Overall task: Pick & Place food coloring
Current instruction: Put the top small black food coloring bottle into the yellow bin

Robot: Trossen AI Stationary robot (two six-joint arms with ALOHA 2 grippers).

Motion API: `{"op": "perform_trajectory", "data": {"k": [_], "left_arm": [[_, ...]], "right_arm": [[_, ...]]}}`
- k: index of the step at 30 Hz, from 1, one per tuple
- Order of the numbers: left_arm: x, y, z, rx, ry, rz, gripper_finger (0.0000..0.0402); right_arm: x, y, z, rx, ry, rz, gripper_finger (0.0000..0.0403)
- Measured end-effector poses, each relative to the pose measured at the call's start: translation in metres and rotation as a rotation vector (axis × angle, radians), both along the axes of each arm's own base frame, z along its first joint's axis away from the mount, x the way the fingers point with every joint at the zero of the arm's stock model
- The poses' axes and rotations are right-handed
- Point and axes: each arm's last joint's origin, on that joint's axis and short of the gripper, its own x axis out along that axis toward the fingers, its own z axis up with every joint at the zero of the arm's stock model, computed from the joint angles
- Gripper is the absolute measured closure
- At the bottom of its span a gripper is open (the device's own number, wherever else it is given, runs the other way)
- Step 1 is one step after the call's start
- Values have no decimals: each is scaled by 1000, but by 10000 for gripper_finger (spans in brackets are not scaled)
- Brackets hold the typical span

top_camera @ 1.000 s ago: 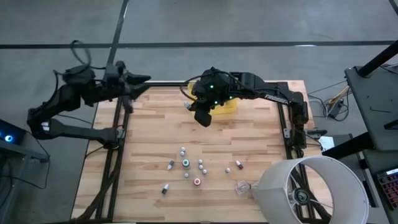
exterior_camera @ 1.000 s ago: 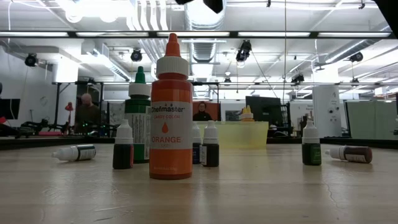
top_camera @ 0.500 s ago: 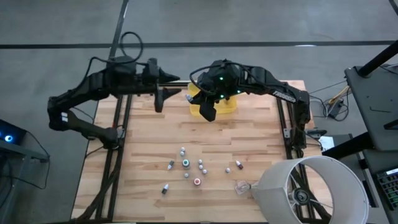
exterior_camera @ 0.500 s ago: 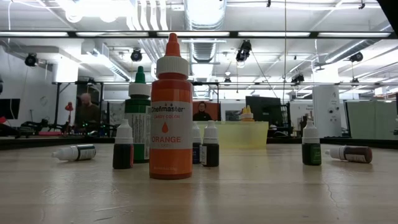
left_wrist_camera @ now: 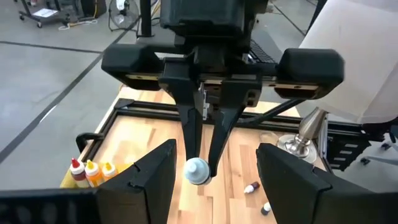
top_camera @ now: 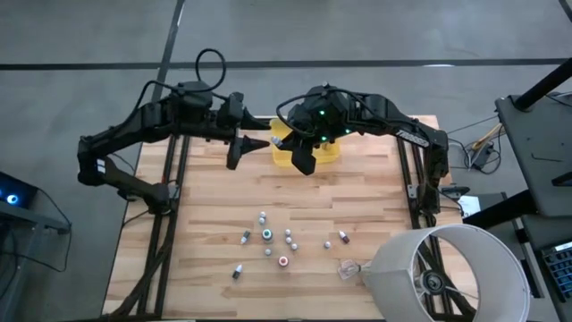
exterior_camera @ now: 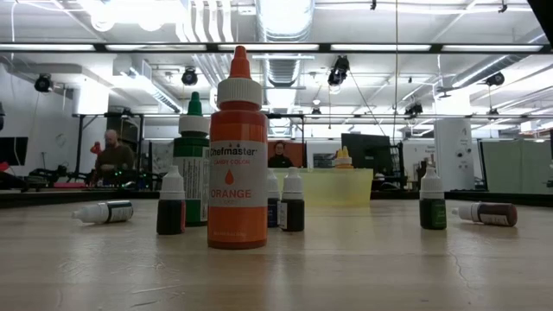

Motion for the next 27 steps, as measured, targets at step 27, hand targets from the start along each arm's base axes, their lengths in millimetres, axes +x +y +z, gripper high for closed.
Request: {"op": "perform_trajectory", "data": {"k": [27], "left_arm": [[23,5,-17,-20,85,5,215]], "right_arm": [[-1,0,0,-6,9,10,364]]}}
